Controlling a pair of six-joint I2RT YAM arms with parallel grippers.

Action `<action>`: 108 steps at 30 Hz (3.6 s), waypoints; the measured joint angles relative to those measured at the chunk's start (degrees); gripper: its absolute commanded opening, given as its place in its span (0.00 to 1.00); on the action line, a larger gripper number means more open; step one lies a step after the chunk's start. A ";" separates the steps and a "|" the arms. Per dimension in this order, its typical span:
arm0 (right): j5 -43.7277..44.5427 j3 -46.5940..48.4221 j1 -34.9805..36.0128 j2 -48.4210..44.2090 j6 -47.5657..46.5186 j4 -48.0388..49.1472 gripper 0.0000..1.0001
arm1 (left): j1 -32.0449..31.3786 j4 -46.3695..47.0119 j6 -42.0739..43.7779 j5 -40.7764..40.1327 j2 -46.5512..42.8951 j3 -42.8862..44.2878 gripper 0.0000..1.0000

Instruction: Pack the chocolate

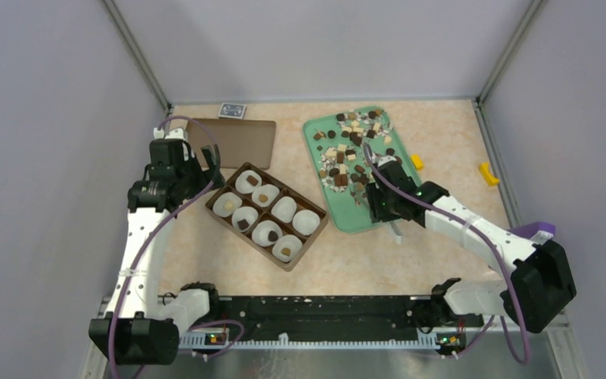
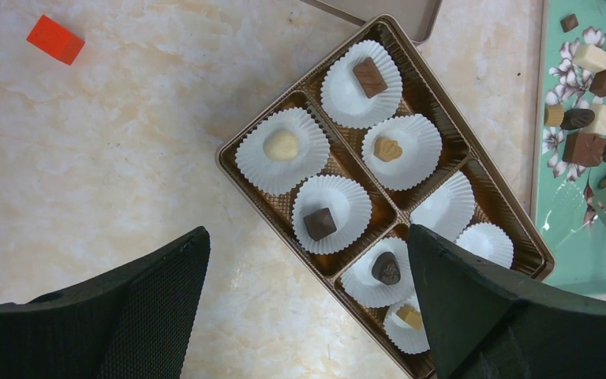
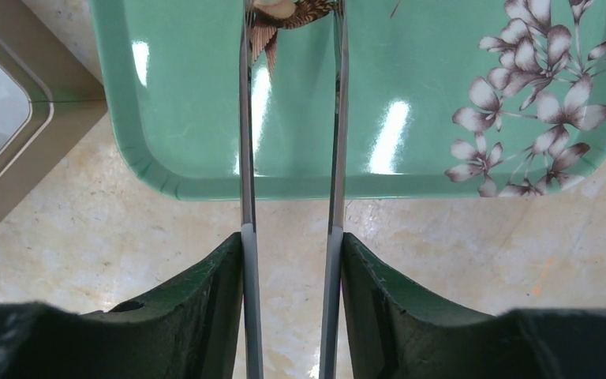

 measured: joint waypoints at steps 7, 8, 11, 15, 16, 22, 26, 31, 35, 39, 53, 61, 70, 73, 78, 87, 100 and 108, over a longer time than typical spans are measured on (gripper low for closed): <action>0.20 -0.11 0.02 2.27 -1.44 1.73 0.35 | 0.00 0.04 0.13 0.37 0.74 0.00 0.99; 0.20 -0.09 0.02 2.45 -1.46 1.90 0.35 | 0.00 0.07 0.13 0.50 0.74 0.00 0.99; 0.22 -0.09 0.02 2.54 -1.46 1.99 0.40 | 0.00 0.07 0.20 0.63 0.70 0.00 0.99; 0.17 -0.07 0.02 3.10 -1.53 2.45 0.40 | 0.00 0.07 0.59 0.61 0.70 0.00 0.99; 0.17 -0.04 0.02 3.52 -1.55 2.51 0.39 | 0.00 0.07 0.76 0.63 0.70 0.00 0.99; 0.44 -0.04 0.02 4.68 -1.46 2.89 0.28 | 0.00 0.09 1.03 0.61 0.42 0.00 0.99; 0.57 0.24 0.02 4.68 -1.42 2.71 0.22 | 0.00 0.11 1.07 0.63 0.42 0.00 0.99; 0.37 2.10 0.02 3.87 -1.44 0.48 0.18 | 0.00 0.13 1.07 0.79 0.42 0.00 0.99; -0.13 4.35 0.46 1.18 -1.49 -2.10 0.16 | 0.00 0.15 1.07 0.79 0.42 0.00 0.99; -0.81 8.02 2.80 -0.92 -1.55 -4.09 0.15 | 0.00 0.15 1.03 0.79 0.42 0.00 0.99; -3.74 18.27 19.93 9.29 -2.27 -1.68 0.16 | 0.00 0.11 1.01 0.79 -0.44 0.00 0.99; -5.49 18.53 22.97 16.22 -3.54 -0.46 0.22 | 0.00 0.04 1.03 0.28 -0.92 0.00 0.99; -5.60 19.26 23.02 17.57 -3.98 1.84 0.31 | 0.00 0.04 1.03 -0.50 -0.96 0.00 0.99; -5.60 19.63 23.04 18.43 -4.00 2.49 0.35 | 0.00 0.04 1.03 -0.52 -0.96 -0.02 0.99; -5.57 20.28 23.02 19.63 -4.15 2.84 0.38 | 0.00 0.07 1.05 -0.52 -0.96 -0.02 0.99; -5.11 20.31 23.04 19.58 -4.46 2.82 0.33 | 0.00 0.04 1.05 -0.52 -0.96 -0.02 0.99; 6.05 16.55 17.18 2.75 -1.97 3.54 0.32 | 0.00 -0.09 0.96 -0.02 -0.94 0.00 0.99; 8.48 4.17 2.10 -5.14 0.04 -1.95 0.33 | 0.00 0.13 0.48 2.58 -0.48 -0.02 0.99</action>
